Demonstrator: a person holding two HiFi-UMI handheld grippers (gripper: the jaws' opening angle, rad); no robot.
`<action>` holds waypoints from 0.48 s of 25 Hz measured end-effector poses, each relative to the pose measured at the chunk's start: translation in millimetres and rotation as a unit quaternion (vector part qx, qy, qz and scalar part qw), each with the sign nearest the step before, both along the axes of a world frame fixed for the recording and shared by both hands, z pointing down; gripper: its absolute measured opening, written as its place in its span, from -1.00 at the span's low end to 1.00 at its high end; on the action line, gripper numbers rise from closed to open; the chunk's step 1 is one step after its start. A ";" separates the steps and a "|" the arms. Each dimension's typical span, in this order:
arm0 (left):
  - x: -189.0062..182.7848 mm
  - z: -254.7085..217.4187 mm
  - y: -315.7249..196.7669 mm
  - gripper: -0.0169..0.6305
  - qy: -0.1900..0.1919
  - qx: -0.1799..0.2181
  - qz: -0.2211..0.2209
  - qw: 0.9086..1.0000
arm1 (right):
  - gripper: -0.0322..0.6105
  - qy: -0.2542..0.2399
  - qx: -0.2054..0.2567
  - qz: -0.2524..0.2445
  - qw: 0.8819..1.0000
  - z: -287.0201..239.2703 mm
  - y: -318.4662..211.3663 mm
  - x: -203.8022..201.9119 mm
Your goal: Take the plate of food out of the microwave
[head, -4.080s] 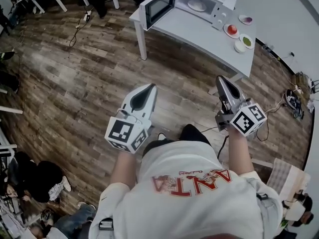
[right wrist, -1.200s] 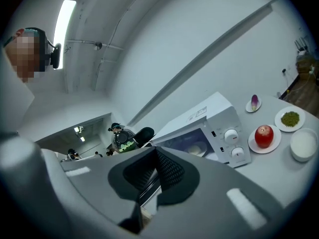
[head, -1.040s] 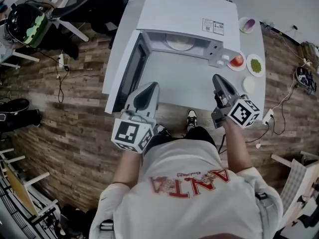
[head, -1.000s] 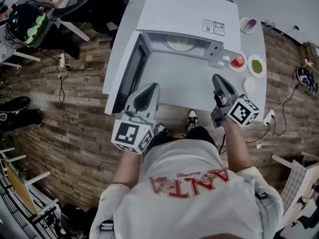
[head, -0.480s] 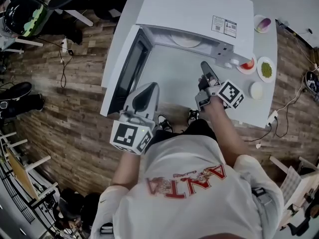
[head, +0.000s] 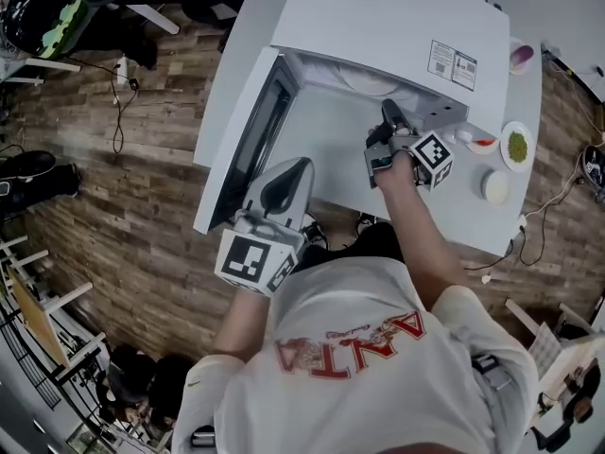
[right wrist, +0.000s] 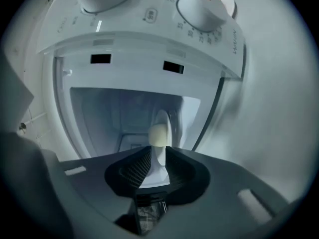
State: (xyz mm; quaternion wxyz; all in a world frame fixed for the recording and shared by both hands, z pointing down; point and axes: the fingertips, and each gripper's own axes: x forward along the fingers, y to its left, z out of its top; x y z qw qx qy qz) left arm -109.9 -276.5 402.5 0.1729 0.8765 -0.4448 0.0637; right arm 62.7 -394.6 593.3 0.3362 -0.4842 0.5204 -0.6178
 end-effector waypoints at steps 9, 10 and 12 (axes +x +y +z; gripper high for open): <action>4.1 10.3 -3.6 -0.92 0.005 -0.012 0.017 1.000 | -0.71 -0.003 -0.035 0.021 0.999 29.5 -23.5 -8.4; 4.1 11.0 -4.0 -0.92 0.006 -0.014 0.019 1.000 | -0.71 -0.002 -0.036 0.022 0.999 30.0 -24.9 -8.7; 3.5 12.3 -4.6 -0.92 0.007 -0.015 0.021 1.000 | -0.72 -0.001 -0.038 0.023 0.999 31.1 -27.4 -8.6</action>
